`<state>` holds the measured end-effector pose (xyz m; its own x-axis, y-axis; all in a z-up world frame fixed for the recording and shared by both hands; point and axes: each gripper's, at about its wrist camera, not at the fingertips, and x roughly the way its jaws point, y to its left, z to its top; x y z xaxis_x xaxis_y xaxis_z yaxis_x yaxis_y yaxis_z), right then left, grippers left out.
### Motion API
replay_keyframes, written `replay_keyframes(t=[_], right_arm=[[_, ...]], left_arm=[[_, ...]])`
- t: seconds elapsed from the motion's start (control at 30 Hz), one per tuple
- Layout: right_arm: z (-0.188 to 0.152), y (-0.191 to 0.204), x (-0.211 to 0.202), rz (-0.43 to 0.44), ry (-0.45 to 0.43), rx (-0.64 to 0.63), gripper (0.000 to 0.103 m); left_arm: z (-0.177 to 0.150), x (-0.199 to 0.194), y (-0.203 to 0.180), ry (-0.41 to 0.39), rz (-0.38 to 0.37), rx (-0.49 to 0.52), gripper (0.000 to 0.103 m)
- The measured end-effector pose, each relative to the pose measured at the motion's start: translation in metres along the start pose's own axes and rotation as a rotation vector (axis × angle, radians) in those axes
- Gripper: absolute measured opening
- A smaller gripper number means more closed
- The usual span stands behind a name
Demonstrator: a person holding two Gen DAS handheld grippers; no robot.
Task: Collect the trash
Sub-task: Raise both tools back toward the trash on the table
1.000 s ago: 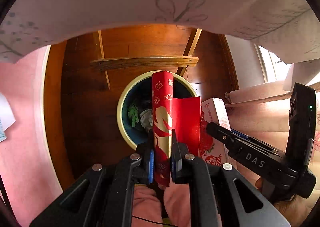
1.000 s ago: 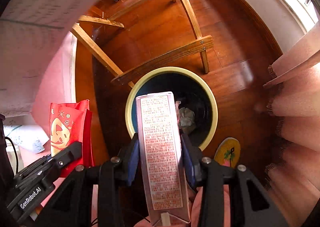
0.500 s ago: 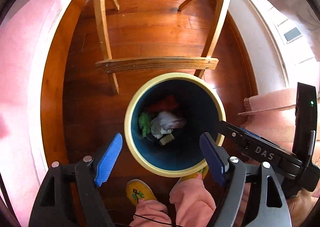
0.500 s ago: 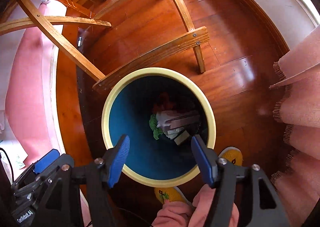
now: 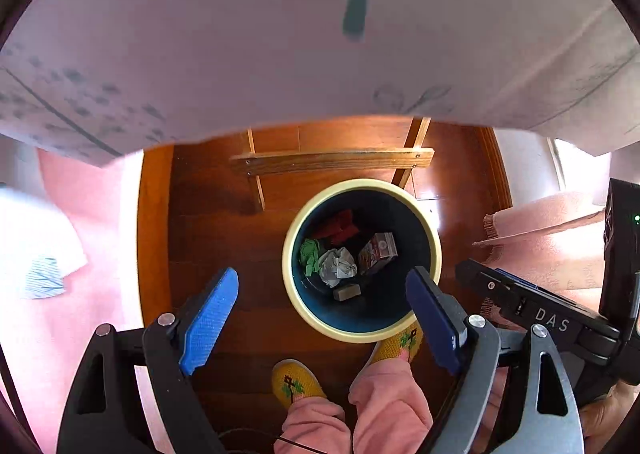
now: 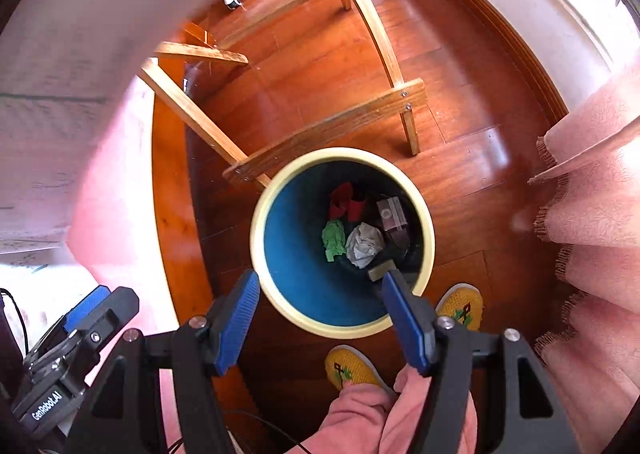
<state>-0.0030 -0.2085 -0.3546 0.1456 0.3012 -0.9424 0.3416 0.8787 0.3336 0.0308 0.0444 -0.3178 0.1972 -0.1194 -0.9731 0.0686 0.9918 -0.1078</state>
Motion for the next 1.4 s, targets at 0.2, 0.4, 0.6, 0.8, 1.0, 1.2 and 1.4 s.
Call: replay_keyframes(t=[0.2, 0.4, 0.6, 0.8, 1.0, 1.2, 1.4], right_arm=[[-0.001, 0.026, -0.059, 0.033, -0.045, -0.003, 0.064], [-0.003, 0.057, -0.127, 0.065, -0.094, -0.044, 0.064], [-0.008, 0.087, -0.184, 0.086, -0.142, -0.081, 0.064], [-0.011, 0.111, -0.232, 0.092, -0.196, -0.114, 0.065], [-0.007, 0.13, -0.273, 0.074, -0.273, -0.154, 0.068], [0.008, 0.145, -0.305, 0.07, -0.347, -0.17, 0.068], [0.03, 0.16, -0.329, 0.058, -0.42, -0.191, 0.068]], left_arm=[[0.012, -0.065, 0.001, -0.051, -0.009, 0.012, 0.085], [0.025, -0.14, -0.005, -0.143, -0.027, 0.045, 0.085], [0.036, -0.203, -0.006, -0.217, -0.052, 0.058, 0.085], [0.05, -0.258, -0.009, -0.281, -0.07, 0.087, 0.085], [0.066, -0.298, -0.011, -0.331, -0.056, 0.126, 0.096], [0.081, -0.327, -0.014, -0.38, -0.069, 0.15, 0.096], [0.108, -0.341, -0.019, -0.379, -0.071, 0.154, 0.096]])
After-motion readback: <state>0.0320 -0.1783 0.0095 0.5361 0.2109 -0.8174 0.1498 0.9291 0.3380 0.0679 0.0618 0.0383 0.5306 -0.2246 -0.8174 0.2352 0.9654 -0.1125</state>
